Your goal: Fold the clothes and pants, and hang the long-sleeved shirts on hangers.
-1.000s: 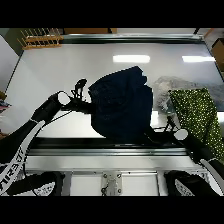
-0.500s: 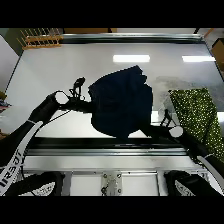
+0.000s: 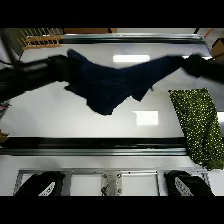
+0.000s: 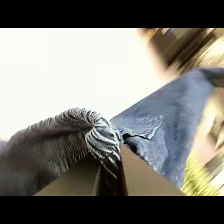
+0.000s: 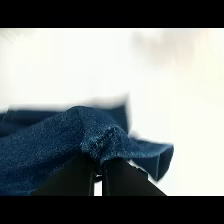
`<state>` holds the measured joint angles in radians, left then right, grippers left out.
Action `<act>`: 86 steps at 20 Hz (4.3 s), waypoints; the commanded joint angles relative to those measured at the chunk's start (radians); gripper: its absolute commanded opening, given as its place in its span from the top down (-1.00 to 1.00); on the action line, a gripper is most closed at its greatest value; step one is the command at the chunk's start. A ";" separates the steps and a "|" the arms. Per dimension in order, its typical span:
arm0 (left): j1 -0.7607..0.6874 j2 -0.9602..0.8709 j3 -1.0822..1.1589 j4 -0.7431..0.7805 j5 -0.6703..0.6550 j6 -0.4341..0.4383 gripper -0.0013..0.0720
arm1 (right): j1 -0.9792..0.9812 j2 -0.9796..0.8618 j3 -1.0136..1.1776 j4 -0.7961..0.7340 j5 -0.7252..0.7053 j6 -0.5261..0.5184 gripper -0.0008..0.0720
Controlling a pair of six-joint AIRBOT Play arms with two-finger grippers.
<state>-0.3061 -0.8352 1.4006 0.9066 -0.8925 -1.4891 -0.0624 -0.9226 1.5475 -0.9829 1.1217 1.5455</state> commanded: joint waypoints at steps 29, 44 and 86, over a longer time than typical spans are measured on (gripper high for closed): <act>0.248 -0.851 0.360 0.298 0.024 -0.175 0.87 | 0.239 -0.721 0.456 -0.230 0.181 0.131 0.93; 0.422 -1.020 0.359 0.298 -0.291 -0.039 0.87 | 0.734 -0.721 0.006 -0.445 0.128 0.334 0.92; 0.063 -0.739 0.358 0.298 -0.373 -0.011 0.87 | 0.475 -0.948 -0.182 0.646 -0.466 -0.314 0.89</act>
<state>-0.2424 -1.5745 1.7584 1.2057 -1.2396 -1.5009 0.3958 -1.8553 1.3071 -0.3523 0.6693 1.3239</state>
